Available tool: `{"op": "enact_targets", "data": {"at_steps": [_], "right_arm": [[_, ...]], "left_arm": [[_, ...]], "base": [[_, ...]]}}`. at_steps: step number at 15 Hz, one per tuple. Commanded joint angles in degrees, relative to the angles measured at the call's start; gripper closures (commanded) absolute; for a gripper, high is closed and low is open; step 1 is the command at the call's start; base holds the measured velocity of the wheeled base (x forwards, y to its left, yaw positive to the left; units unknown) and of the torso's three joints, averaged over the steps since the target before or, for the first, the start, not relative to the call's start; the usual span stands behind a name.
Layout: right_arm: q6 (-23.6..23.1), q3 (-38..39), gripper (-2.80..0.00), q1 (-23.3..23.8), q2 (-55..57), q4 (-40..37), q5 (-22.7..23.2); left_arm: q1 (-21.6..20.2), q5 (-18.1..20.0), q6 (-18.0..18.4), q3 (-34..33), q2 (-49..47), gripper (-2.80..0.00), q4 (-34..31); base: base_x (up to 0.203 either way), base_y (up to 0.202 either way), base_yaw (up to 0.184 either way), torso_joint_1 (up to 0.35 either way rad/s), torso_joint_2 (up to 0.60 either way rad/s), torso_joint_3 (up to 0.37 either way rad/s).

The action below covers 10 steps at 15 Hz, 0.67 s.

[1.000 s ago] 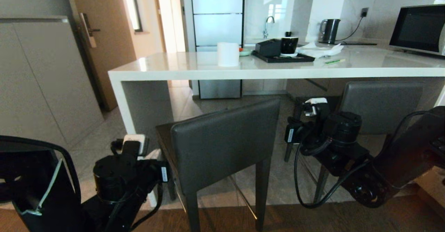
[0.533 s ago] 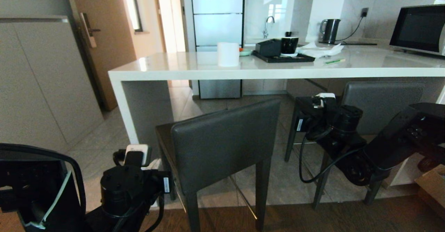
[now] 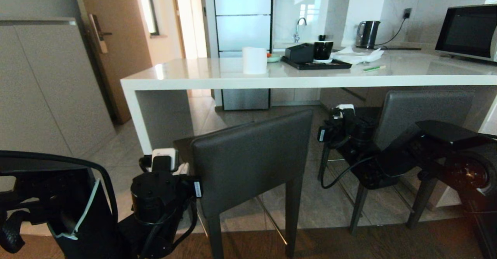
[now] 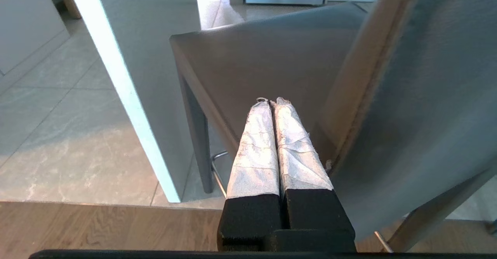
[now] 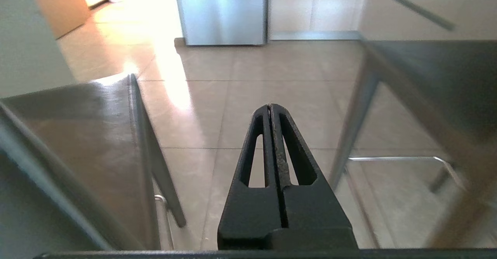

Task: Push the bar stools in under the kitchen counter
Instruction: Push the gray chair back under the dining table

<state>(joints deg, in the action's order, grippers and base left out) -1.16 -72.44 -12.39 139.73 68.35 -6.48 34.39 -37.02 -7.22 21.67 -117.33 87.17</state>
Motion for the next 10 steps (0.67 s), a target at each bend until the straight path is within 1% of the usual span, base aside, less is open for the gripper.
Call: {"op": "enact_targets", "data": {"at_steps": [1,3,6,8,10], "right_arm": [[-0.06,-5.32,0.00,-1.95,4.53,-0.49,0.26],[-0.05,-6.65,0.00,-4.66,5.61,-1.43,1.05],[0.09,-5.96,0.00,-7.72,4.86,-1.04,1.23],[0.04,-4.30,0.00,-7.95,3.58,-0.30,1.21],[0.10,-0.60,0.00,-7.99,1.64,1.53,1.32]], "left_arm": [[0.06,-0.25,-0.08,0.14,-0.63,0.00,0.49],[0.06,-0.43,-0.08,0.39,-1.41,0.00,0.49],[0.12,-0.43,-0.08,0.81,-2.67,0.00,0.49],[0.53,-0.43,-0.01,2.38,-3.13,0.00,0.49],[-0.44,-0.17,0.03,3.97,-3.96,0.00,0.34]], "base": [[0.000,0.000,0.000,0.000,0.00,0.000],[0.000,0.000,0.000,0.000,0.00,0.000],[0.000,0.000,0.000,0.000,0.00,0.000],[0.000,0.000,0.000,0.000,0.00,0.000],[0.000,0.000,0.000,0.000,0.00,0.000]]}}
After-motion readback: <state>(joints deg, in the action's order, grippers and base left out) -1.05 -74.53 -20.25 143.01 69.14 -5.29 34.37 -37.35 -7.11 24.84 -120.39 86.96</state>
